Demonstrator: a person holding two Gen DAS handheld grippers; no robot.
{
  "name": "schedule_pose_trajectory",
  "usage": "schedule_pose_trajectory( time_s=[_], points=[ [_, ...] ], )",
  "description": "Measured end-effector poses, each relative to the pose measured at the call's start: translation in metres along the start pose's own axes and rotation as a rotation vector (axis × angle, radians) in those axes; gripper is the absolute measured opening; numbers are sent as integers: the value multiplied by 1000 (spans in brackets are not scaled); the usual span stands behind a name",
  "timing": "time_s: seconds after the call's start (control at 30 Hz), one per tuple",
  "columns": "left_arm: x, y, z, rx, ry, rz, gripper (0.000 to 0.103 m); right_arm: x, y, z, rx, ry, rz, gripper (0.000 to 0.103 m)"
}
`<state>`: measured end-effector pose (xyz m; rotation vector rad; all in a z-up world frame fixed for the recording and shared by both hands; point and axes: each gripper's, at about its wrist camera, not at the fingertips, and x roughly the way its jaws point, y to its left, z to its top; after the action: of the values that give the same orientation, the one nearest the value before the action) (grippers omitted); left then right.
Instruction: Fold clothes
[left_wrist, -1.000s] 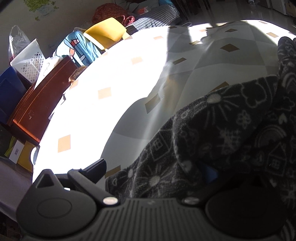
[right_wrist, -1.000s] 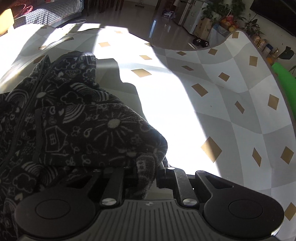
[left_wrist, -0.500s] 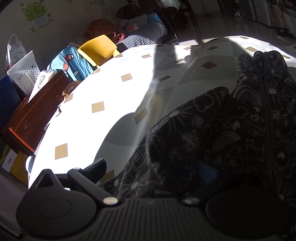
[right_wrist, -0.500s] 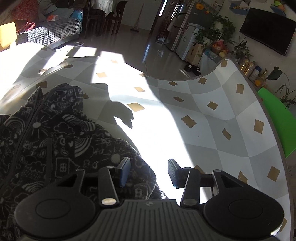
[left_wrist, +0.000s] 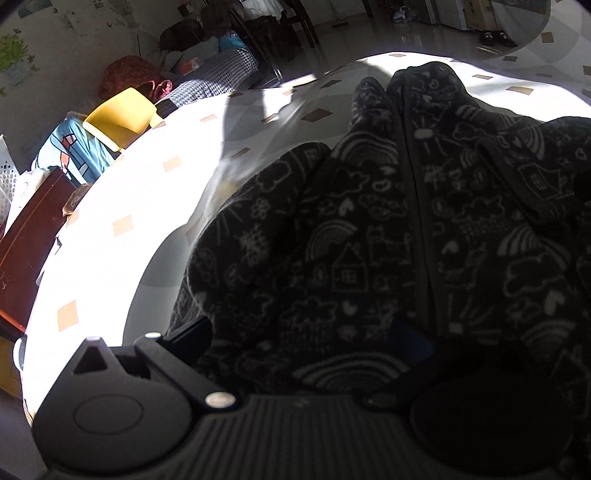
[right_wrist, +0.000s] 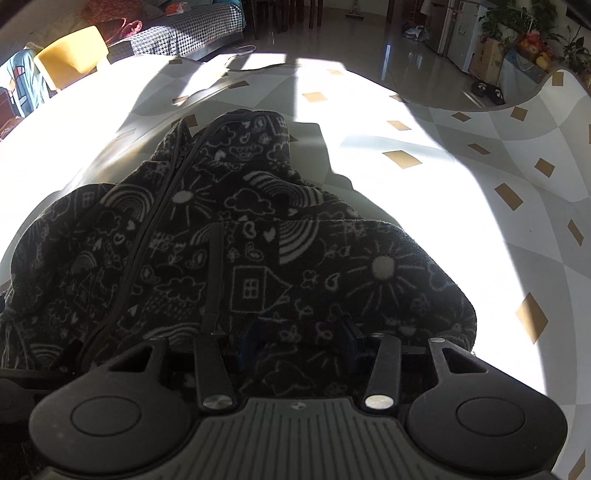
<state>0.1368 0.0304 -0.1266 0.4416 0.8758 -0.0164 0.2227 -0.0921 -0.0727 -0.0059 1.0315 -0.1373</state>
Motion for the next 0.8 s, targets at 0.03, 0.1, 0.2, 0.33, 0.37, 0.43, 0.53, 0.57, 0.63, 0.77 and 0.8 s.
schedule_pose_trajectory(
  time_s=[0.03, 0.1, 0.2, 0.33, 0.37, 0.43, 0.53, 0.57, 0.63, 0.77, 0.8],
  points=[
    [1, 1, 1, -1, 5, -4, 103, 4, 3, -2, -9, 12, 1, 45],
    [3, 4, 3, -4, 15, -10, 103, 12, 8, -4, -20, 38, -10, 45],
    [4, 7, 3, -20, 25, -18, 103, 26, 10, -7, -35, 99, -39, 46],
    [7, 11, 3, -35, 31, -12, 103, 28, 1, -7, -9, 94, -67, 52],
    [8, 12, 3, -41, 34, -8, 103, 28, -2, -7, -6, 88, -92, 52],
    [10, 15, 4, -58, 44, -13, 103, 29, -8, -7, 0, 78, -143, 52],
    [11, 18, 2, -73, 53, -18, 103, 30, -16, -7, 10, 61, -219, 52],
    [11, 19, 1, -73, 52, -18, 103, 30, -19, -8, 13, 56, -244, 52],
    [11, 19, 0, -68, 50, -28, 103, 31, -25, -8, 19, 45, -294, 52],
    [10, 15, -4, -47, 53, -37, 103, 27, -30, -8, 43, 19, -355, 50],
    [10, 14, -4, -41, 50, -33, 103, 22, -28, -8, 53, 9, -345, 50]
  ],
)
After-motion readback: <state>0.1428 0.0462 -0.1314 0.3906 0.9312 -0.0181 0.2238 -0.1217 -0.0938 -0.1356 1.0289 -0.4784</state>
